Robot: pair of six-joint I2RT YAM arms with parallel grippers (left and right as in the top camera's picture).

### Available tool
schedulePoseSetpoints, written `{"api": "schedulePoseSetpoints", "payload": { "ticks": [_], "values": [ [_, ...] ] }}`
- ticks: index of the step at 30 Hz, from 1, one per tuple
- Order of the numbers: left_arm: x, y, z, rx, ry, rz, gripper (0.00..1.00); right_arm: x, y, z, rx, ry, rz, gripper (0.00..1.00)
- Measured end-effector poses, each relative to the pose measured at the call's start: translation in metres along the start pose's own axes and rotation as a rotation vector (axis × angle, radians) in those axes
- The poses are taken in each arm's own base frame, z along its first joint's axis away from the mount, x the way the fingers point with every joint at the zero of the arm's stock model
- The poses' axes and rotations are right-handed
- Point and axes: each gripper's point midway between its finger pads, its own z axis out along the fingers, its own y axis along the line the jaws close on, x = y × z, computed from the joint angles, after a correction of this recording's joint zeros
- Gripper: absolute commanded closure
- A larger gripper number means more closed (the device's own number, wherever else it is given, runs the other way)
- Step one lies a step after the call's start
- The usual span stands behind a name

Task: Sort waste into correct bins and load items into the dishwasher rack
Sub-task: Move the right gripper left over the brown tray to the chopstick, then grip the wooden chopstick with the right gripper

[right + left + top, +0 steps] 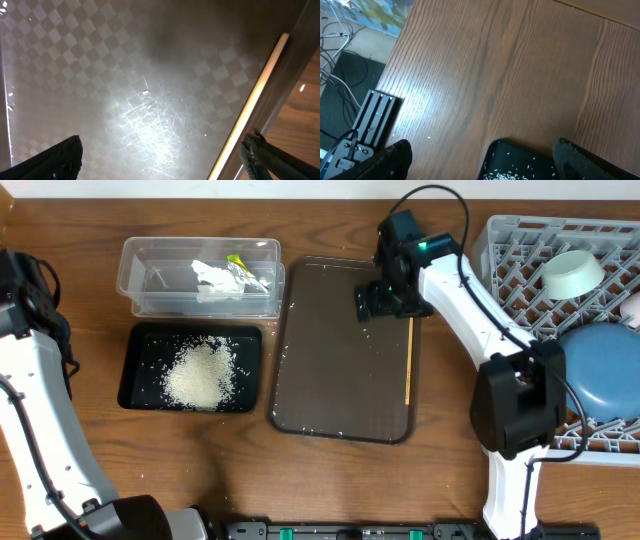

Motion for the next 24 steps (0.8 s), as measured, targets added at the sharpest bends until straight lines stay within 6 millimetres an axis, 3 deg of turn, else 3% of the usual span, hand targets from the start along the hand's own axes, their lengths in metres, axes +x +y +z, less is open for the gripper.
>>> {"api": "schedulePoseSetpoints", "payload": {
  "ticks": [2, 6, 10, 15, 24],
  "values": [
    [0.000, 0.000, 0.000, 0.000, 0.000, 0.000, 0.08, 0.003, 0.000, 0.000, 0.002, 0.010, 0.001, 0.01],
    [0.000, 0.000, 0.000, 0.000, 0.000, 0.000, 0.08, 0.004, -0.006, -0.001, 0.034, 0.014, 0.002, 0.11],
    [0.000, 0.000, 0.000, 0.000, 0.000, 0.000, 0.08, 0.003, -0.017, 0.001, 0.094, -0.001, 0.062, 0.12],
    [0.000, 0.000, 0.000, 0.000, 0.000, 0.000, 0.08, 0.008, -0.026, 0.013, 0.129, -0.002, 0.122, 0.20],
    [0.000, 0.000, 0.000, 0.000, 0.000, 0.000, 0.08, 0.026, -0.036, 0.041, 0.150, 0.024, 0.183, 0.22]
  ]
}}
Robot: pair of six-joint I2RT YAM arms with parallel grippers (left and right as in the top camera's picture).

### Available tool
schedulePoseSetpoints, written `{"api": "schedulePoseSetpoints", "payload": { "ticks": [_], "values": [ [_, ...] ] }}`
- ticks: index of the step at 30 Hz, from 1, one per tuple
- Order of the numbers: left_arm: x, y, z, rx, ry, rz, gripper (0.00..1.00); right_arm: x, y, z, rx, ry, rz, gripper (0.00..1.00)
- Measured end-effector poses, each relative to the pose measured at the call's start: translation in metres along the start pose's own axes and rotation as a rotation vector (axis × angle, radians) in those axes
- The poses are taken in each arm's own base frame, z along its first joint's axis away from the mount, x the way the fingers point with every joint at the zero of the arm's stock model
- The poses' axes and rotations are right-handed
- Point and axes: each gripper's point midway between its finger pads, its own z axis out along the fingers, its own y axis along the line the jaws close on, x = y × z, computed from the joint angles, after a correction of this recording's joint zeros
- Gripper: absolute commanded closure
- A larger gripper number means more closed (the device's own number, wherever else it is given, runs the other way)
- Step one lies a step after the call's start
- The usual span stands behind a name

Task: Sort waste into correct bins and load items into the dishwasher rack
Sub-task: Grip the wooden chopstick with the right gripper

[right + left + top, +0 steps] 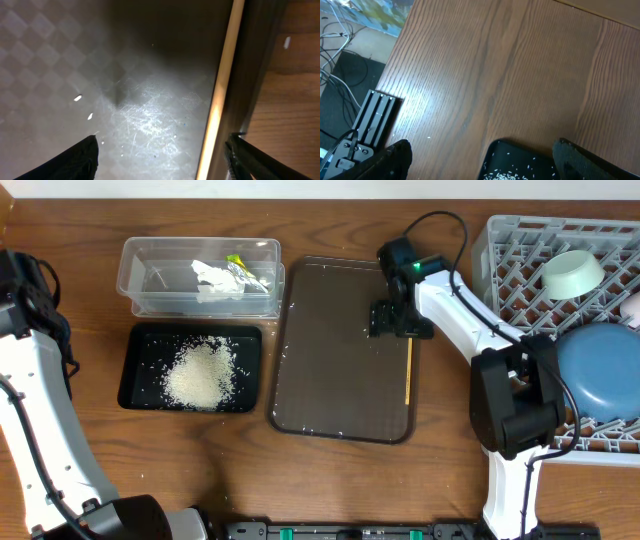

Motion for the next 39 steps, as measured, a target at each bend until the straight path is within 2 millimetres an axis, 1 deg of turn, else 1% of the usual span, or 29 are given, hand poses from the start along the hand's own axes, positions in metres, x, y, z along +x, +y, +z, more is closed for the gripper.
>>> {"api": "schedulePoseSetpoints", "payload": {
  "ticks": [4, 11, 16, 19, 21, 25, 26, 28, 29, 31, 36, 39],
  "values": [
    [0.000, 0.000, 0.000, 0.000, 0.000, 0.000, 0.08, 0.003, -0.001, 0.005, 0.002, 0.005, 0.008, 0.22],
    [0.000, 0.000, 0.000, 0.000, 0.000, 0.000, 0.08, 0.003, -0.002, 0.007, 0.002, 0.002, 0.019, 0.22],
    [0.000, 0.000, 0.000, 0.000, 0.000, 0.000, 0.08, 0.008, -0.004, 0.013, 0.007, 0.010, 0.022, 0.23],
    [0.000, 0.000, 0.000, 0.000, 0.000, 0.000, 0.08, 0.011, -0.004, 0.019, 0.004, 0.010, 0.029, 0.30],
    [0.000, 0.000, 0.000, 0.000, 0.000, 0.000, 0.08, 0.013, -0.004, 0.022, 0.007, 0.014, 0.034, 0.31],
    [0.000, 0.000, 0.000, 0.000, 0.000, 0.000, 0.08, 0.014, -0.005, 0.022, 0.007, 0.007, 0.045, 0.35],
    [0.000, 0.000, 0.000, 0.000, 0.000, 0.000, 0.08, 0.014, -0.006, 0.023, 0.010, 0.006, 0.047, 0.41],
    [0.000, 0.000, 0.000, 0.000, 0.000, 0.000, 0.08, 0.015, -0.007, 0.023, 0.021, 0.003, 0.044, 0.63],
    [0.000, 0.000, 0.000, 0.000, 0.000, 0.000, 0.08, 0.016, -0.009, 0.023, 0.032, 0.002, 0.047, 0.71],
    [0.000, 0.000, 0.000, 0.000, 0.000, 0.000, 0.08, 0.017, -0.013, 0.023, 0.055, 0.001, 0.061, 0.83],
    [0.000, 0.000, 0.000, 0.000, 0.000, 0.000, 0.08, 0.020, -0.009, 0.023, 0.069, -0.004, 0.051, 0.99],
    [0.000, 0.000, 0.000, 0.000, 0.000, 0.000, 0.08, 0.022, -0.006, 0.021, 0.055, 0.008, 0.052, 0.99]
  ]
}}
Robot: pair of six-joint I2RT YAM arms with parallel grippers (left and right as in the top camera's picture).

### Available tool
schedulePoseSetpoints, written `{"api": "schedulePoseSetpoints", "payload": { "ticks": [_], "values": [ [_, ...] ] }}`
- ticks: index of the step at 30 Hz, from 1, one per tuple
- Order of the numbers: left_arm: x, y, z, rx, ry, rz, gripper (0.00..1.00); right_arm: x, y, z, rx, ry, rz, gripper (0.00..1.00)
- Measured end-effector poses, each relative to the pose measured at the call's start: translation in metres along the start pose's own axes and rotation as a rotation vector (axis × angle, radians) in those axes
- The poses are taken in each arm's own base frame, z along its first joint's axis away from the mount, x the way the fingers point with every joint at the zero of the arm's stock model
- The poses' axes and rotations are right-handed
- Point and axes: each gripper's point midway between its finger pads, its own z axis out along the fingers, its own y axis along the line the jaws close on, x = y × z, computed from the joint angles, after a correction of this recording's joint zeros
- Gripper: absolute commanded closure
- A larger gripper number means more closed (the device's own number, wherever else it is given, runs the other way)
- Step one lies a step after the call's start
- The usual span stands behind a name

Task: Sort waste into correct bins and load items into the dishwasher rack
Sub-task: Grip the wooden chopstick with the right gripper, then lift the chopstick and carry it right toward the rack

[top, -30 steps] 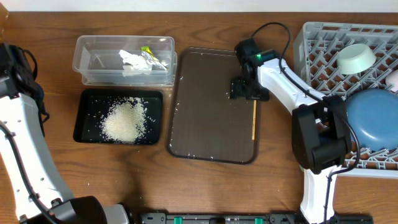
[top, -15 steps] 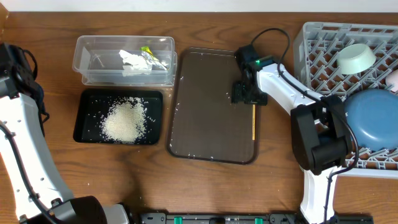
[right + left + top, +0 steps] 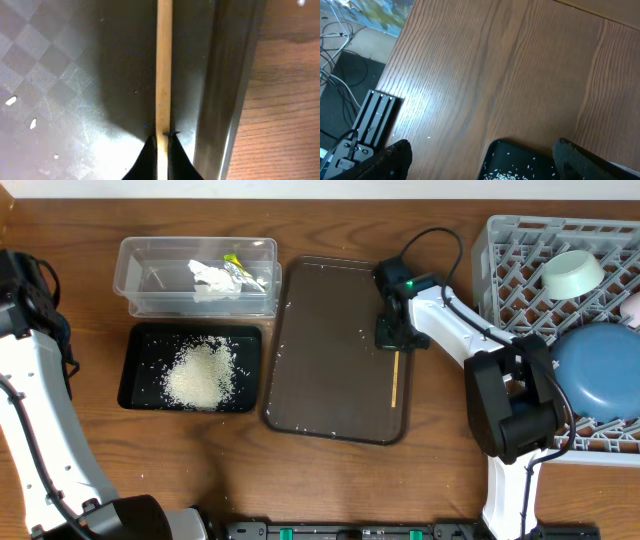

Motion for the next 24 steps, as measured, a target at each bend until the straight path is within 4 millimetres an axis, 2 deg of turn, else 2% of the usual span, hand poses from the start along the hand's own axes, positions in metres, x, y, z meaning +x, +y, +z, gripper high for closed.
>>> {"api": "schedulePoseSetpoints", "payload": {
  "ticks": [5, 8, 11, 15, 17, 21, 24],
  "values": [
    [0.000, 0.000, 0.000, 0.000, 0.000, 0.000, 0.08, 0.007, 0.007, -0.016, -0.039, 0.076, -0.003, 0.99],
    [0.000, 0.000, 0.000, 0.000, 0.000, 0.000, 0.08, -0.008, 0.006, -0.042, -0.060, 0.075, -0.006, 0.99],
    [0.000, 0.000, 0.000, 0.000, 0.000, 0.000, 0.08, -0.032, -0.005, -0.074, -0.087, 0.039, -0.006, 0.99],
    [0.000, 0.000, 0.000, 0.000, 0.000, 0.000, 0.08, -0.063, -0.038, -0.108, -0.098, -0.014, 0.022, 0.99],
    [0.000, 0.000, 0.000, 0.000, 0.000, 0.000, 0.08, -0.077, -0.057, -0.119, -0.102, -0.047, 0.046, 0.99],
    [0.000, 0.000, 0.000, 0.000, 0.000, 0.000, 0.08, -0.097, -0.098, -0.127, -0.097, -0.089, 0.072, 0.99],
    [0.000, 0.000, 0.000, 0.000, 0.000, 0.000, 0.08, -0.102, -0.125, -0.127, -0.086, -0.094, 0.090, 0.99]
  ]
}}
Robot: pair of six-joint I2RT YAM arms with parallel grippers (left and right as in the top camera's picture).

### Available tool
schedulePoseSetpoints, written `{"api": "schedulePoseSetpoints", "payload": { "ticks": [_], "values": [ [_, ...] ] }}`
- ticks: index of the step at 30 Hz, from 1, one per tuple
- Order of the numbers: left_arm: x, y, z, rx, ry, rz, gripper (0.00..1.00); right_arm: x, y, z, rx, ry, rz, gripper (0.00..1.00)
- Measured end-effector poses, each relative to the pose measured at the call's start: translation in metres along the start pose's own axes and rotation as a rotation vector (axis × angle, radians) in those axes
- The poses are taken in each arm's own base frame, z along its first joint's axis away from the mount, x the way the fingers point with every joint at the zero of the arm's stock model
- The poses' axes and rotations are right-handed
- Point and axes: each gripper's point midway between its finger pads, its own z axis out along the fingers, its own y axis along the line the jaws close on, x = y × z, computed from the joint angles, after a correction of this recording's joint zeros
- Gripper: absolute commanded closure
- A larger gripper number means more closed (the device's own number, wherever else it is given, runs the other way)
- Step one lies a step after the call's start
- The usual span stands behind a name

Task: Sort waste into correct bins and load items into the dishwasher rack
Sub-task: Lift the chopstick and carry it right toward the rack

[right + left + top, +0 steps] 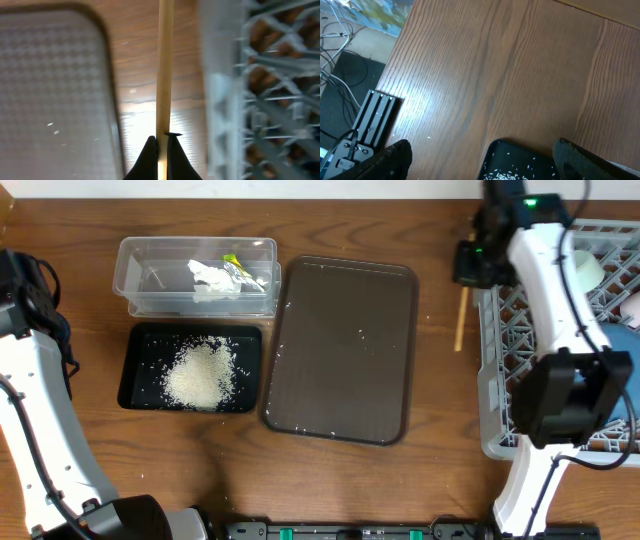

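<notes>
My right gripper [162, 142] is shut on a thin wooden chopstick [165, 60], also seen hanging in the overhead view [460, 320] over bare table between the brown tray [340, 350] and the grey dishwasher rack [500, 380]. The rack [250, 75] lies just right of the stick, the tray [50, 75] to its left with a few rice grains on it. My left gripper [481, 150] stays open far left, above the table beside the black bin of rice [520, 165].
A clear bin [198, 277] with wrappers stands at the back left, the black bin of rice [190, 367] in front of it. The rack holds a pale green bowl [580, 270] and a blue dish [610, 380]. A black rail [375, 120] runs beyond the table's left edge.
My right gripper, then shut on the chopstick down on the tray's right side, now holds it lifted off the tray and to the right, next to the rack's left edge.
My right gripper was open over the tray's far part with the chopstick lying along its right rim. It then stood closer to the stick, then shut on it, the tray shifted slightly left. Now the stick hangs beside the rack. The left arm stayed still.
</notes>
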Motion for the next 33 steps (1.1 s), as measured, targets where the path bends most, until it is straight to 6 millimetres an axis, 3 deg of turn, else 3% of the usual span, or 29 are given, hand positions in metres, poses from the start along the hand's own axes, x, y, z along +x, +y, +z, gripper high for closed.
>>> {"api": "schedulePoseSetpoints", "payload": {
  "ticks": [5, 7, 13, 27, 33],
  "values": [
    [0.000, 0.000, 0.000, 0.000, 0.000, 0.000, 0.08, -0.009, -0.036, -0.002, 0.015, -0.013, 0.021, 0.99],
    [0.000, 0.000, 0.000, 0.000, 0.000, 0.000, 0.08, -0.011, -0.046, -0.003, 0.020, -0.016, 0.026, 0.94],
    [0.000, 0.000, 0.000, 0.000, 0.000, 0.000, 0.08, -0.024, -0.062, -0.004, 0.022, -0.061, -0.006, 0.86],
    [0.000, 0.000, 0.000, 0.000, 0.000, 0.000, 0.08, -0.025, -0.065, -0.005, 0.024, -0.063, -0.087, 0.65],
    [0.000, 0.000, 0.000, 0.000, 0.000, 0.000, 0.08, -0.024, -0.052, -0.005, -0.046, -0.060, -0.082, 0.55]
  ]
}}
